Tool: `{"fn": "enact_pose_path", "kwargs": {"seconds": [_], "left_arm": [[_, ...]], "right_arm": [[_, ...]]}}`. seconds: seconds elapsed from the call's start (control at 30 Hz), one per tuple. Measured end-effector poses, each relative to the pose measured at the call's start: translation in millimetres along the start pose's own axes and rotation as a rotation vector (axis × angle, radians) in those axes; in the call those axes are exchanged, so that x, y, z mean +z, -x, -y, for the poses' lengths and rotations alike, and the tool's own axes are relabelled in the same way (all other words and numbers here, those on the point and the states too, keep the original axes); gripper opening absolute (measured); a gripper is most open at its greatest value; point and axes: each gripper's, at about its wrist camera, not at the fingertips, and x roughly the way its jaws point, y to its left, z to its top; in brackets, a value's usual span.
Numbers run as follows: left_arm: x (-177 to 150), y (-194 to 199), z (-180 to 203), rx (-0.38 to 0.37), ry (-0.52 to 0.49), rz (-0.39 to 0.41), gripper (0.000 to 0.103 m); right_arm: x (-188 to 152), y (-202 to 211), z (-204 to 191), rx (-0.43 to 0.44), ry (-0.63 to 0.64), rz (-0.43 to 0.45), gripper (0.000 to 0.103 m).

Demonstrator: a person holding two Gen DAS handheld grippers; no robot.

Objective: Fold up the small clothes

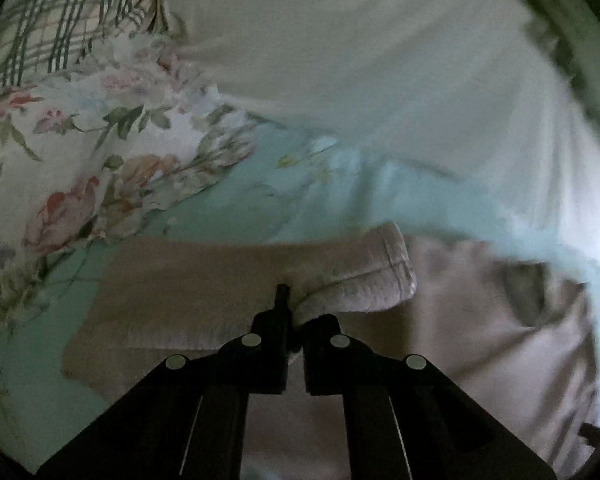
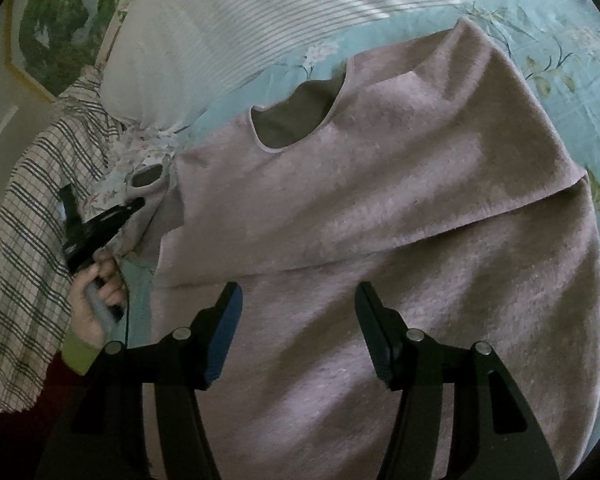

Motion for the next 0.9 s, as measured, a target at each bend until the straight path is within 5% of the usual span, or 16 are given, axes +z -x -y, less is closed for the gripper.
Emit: {"fn": "enact_pose_path", "kwargs": {"seconds": [0.23, 0.43, 0.7, 0.9], "left_arm": [[-20, 69, 61, -0.173, 0.009, 0.058, 0.003], [-33, 92, 137, -0.301, -0.035, 0.065, 0.003], [-79, 45, 233, -0.337, -0.116, -0.056, 0.003], [-116, -10, 247, -0.285, -0.145, -0.156, 0.004]], "right_arm": [[-4, 14, -2, 0.006, -0.004, 0.029, 0.06], [-7, 36, 10, -0.005, -0.033, 0.073, 0.06], [-10, 71, 41, -0.041, -0.122, 0.164, 0.06], [-10, 75, 52, -0.048, -0.15, 0.169, 0.06]]}}
